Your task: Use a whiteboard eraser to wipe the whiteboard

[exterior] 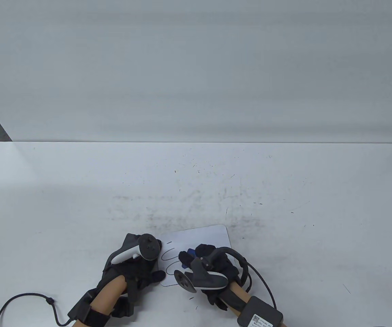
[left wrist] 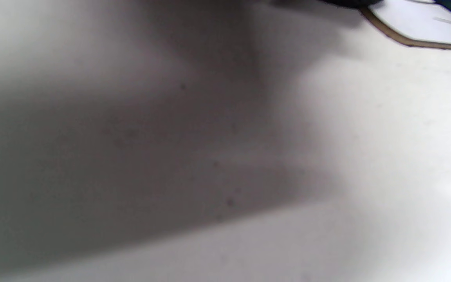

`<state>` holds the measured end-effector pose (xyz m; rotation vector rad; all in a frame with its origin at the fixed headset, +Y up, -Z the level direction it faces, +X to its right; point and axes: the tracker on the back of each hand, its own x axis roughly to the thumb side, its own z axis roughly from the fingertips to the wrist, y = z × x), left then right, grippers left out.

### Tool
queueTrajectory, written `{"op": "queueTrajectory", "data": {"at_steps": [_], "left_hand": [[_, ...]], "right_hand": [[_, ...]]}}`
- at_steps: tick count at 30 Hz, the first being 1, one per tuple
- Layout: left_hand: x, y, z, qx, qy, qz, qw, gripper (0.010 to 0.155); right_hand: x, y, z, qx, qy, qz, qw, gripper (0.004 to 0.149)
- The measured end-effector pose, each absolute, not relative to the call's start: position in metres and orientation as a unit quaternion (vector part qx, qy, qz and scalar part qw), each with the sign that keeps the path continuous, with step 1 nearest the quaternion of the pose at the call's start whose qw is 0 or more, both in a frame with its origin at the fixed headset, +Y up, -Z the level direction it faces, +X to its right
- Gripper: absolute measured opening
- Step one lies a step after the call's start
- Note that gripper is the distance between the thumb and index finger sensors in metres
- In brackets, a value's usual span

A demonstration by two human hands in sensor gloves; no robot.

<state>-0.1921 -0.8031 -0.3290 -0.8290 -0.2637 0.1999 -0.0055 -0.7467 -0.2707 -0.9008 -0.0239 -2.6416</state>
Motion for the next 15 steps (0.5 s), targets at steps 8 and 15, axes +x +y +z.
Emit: {"op": "queueTrajectory", "data": {"at_steps": [8,15], "left_hand": [[-0.192,-0.803,-0.329,-0.399,-0.127,0.097,0.903,0.094],[-0.192,-0.803,-0.329,-0.402,-0.128,0.096,0.902,0.094]], "right_hand": [[0.01,-0.745,-0.259,-0.347,-0.005,-0.918,0.19,0.064],[-0.007,-0.745,-0.296,-0.334,-0.02,-0.929,0.157,0.064]]}}
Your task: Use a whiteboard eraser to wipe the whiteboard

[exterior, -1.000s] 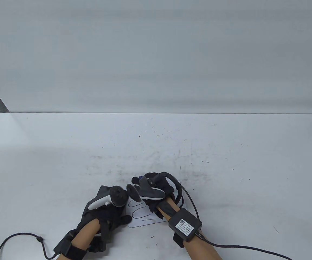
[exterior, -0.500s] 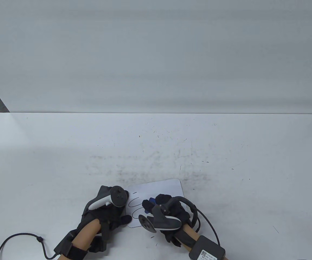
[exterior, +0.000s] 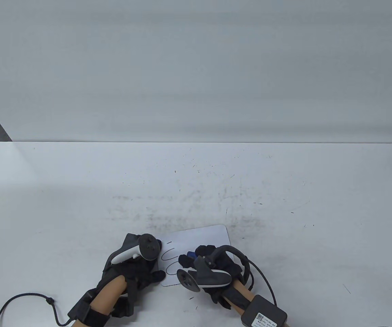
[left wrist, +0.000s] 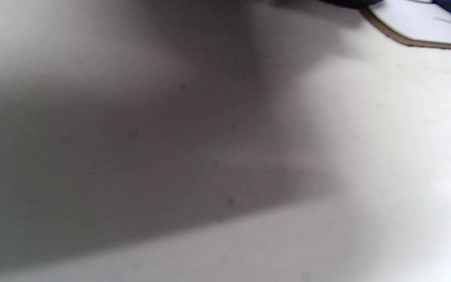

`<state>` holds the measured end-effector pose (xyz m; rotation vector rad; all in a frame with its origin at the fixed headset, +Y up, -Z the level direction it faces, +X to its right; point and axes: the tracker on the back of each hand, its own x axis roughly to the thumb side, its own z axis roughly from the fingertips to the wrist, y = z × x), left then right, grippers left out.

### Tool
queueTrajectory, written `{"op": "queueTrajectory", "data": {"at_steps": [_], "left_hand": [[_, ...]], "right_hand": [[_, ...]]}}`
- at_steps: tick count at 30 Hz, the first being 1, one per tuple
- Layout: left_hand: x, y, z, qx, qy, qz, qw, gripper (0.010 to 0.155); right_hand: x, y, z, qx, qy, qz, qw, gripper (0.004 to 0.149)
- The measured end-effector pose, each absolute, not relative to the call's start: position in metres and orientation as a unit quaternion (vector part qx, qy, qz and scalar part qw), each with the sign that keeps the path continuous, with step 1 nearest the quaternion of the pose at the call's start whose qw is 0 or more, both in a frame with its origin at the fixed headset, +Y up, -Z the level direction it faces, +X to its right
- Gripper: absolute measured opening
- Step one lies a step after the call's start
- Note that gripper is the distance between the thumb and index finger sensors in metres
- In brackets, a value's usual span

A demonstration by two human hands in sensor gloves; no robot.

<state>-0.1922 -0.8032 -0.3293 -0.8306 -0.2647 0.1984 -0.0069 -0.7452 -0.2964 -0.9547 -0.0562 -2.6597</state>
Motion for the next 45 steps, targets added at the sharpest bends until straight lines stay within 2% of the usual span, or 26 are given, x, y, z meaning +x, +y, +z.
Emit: {"op": "queueTrajectory", "data": {"at_steps": [7,12,20,24,32,39,45], "left_hand": [[-0.192,-0.804,-0.329,-0.404,-0.129,0.098,0.9,0.094],[-0.192,-0.804,-0.329,-0.406,-0.13,0.097,0.899,0.094],[-0.192,-0.803,-0.329,-0.407,-0.125,0.091,0.9,0.094],[-0.192,-0.803,-0.329,-0.405,-0.124,0.09,0.901,0.094],[-0.192,-0.803,-0.33,-0.409,-0.126,0.101,0.898,0.093],[-0.193,-0.803,-0.331,-0.415,-0.128,0.117,0.893,0.093],[-0.194,-0.804,-0.331,-0.414,-0.129,0.115,0.894,0.093]], "right_hand": [[-0.04,-0.748,-0.348,-0.31,-0.01,-0.939,0.151,0.063],[-0.055,-0.749,-0.367,-0.298,-0.004,-0.943,0.15,0.063],[-0.052,-0.751,-0.34,-0.309,-0.004,-0.938,0.156,0.063],[-0.036,-0.748,-0.305,-0.326,-0.01,-0.933,0.155,0.064],[0.003,-0.747,-0.264,-0.361,-0.005,-0.922,0.14,0.058],[0.005,-0.741,-0.281,-0.349,-0.026,-0.934,0.066,0.055],[-0.016,-0.747,-0.324,-0.308,-0.024,-0.951,0.018,0.055]]}}
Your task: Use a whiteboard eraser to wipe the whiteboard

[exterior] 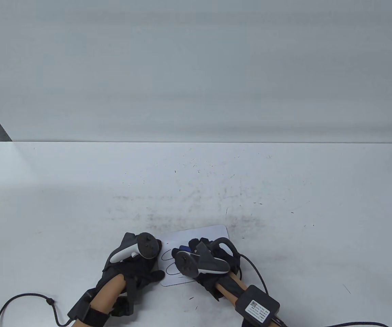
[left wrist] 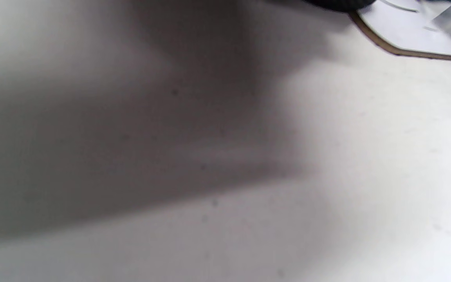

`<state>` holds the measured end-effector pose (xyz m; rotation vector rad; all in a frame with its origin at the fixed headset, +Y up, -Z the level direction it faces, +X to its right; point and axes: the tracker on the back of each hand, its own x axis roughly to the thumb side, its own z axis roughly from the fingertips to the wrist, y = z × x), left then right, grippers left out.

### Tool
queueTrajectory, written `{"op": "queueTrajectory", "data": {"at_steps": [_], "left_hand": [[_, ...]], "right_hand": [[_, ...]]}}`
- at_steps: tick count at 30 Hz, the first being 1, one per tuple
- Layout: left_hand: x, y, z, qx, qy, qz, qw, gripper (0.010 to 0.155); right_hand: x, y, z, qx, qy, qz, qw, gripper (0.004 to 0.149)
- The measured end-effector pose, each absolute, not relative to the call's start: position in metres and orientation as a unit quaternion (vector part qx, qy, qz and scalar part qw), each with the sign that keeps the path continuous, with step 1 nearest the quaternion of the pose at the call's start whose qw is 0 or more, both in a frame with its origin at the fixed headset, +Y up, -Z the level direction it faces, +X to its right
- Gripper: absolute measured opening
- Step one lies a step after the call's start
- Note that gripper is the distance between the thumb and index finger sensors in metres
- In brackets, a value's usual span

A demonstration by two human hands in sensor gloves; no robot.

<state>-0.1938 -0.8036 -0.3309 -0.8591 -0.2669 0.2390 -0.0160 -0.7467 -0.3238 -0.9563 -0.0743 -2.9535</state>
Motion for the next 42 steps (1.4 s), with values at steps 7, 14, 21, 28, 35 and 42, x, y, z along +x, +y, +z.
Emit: {"op": "queueTrajectory", "data": {"at_steps": [7,14,21,28,35,42], "left_hand": [[-0.194,-0.804,-0.331,-0.415,-0.129,0.115,0.893,0.093],[-0.194,-0.803,-0.331,-0.416,-0.128,0.112,0.893,0.093],[-0.194,-0.804,-0.331,-0.414,-0.127,0.113,0.894,0.093],[-0.194,-0.804,-0.331,-0.413,-0.127,0.115,0.895,0.093],[-0.194,-0.804,-0.331,-0.417,-0.126,0.115,0.893,0.093],[-0.194,-0.804,-0.331,-0.416,-0.128,0.114,0.893,0.093]], "right_hand": [[-0.048,-0.749,-0.365,-0.272,-0.008,-0.962,0.032,0.054],[-0.045,-0.751,-0.358,-0.285,-0.017,-0.958,0.019,0.054],[-0.02,-0.751,-0.311,-0.331,-0.037,-0.943,0.022,0.055],[0.002,-0.751,-0.275,-0.35,-0.046,-0.935,0.038,0.054],[-0.004,-0.751,-0.284,-0.351,-0.048,-0.934,0.036,0.053],[-0.031,-0.754,-0.322,-0.323,-0.025,-0.946,0.022,0.053]]}}
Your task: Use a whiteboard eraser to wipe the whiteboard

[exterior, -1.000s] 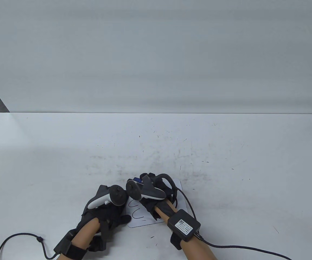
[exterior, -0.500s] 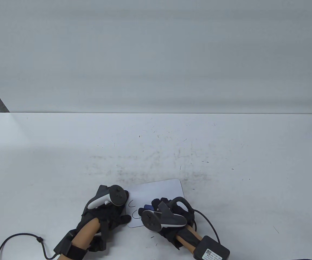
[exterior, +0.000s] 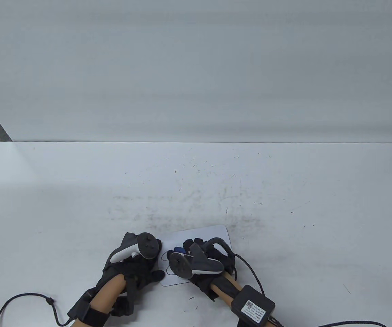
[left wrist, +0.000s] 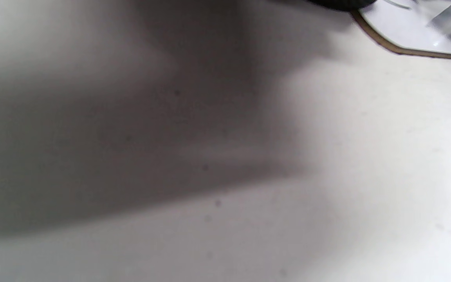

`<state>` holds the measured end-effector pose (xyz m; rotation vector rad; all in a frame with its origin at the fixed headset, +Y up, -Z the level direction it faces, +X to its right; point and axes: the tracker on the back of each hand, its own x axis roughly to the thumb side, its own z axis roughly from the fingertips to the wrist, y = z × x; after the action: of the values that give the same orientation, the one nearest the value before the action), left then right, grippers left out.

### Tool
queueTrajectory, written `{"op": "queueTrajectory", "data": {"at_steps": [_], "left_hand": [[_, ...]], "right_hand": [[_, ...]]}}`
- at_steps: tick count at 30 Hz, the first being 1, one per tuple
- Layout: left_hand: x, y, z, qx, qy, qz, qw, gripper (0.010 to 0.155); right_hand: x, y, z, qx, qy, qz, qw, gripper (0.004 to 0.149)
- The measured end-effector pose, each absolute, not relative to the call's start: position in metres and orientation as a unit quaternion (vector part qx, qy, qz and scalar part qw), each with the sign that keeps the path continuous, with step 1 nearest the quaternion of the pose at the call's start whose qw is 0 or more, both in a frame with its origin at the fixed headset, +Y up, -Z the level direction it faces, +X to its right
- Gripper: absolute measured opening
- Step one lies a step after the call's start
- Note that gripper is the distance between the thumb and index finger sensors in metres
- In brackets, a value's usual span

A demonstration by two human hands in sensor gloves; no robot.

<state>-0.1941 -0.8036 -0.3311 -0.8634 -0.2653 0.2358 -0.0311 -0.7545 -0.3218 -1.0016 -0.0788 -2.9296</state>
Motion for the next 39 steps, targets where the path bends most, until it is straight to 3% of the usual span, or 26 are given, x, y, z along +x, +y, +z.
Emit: {"op": "queueTrajectory", "data": {"at_steps": [6,10,26,39], "left_hand": [[-0.194,-0.804,-0.331,-0.417,-0.129,0.118,0.892,0.093],[-0.194,-0.804,-0.331,-0.417,-0.129,0.117,0.892,0.093],[-0.195,-0.804,-0.331,-0.416,-0.128,0.121,0.892,0.093],[-0.196,-0.804,-0.331,-0.413,-0.129,0.122,0.893,0.093]], "right_hand": [[-0.052,-0.758,-0.354,-0.279,-0.006,-0.96,0.017,0.053],[-0.051,-0.758,-0.351,-0.293,-0.008,-0.956,0.019,0.054],[-0.013,-0.751,-0.275,-0.376,-0.067,-0.922,0.056,0.054],[-0.046,-0.75,-0.32,-0.29,-0.005,-0.957,0.024,0.053]]}}
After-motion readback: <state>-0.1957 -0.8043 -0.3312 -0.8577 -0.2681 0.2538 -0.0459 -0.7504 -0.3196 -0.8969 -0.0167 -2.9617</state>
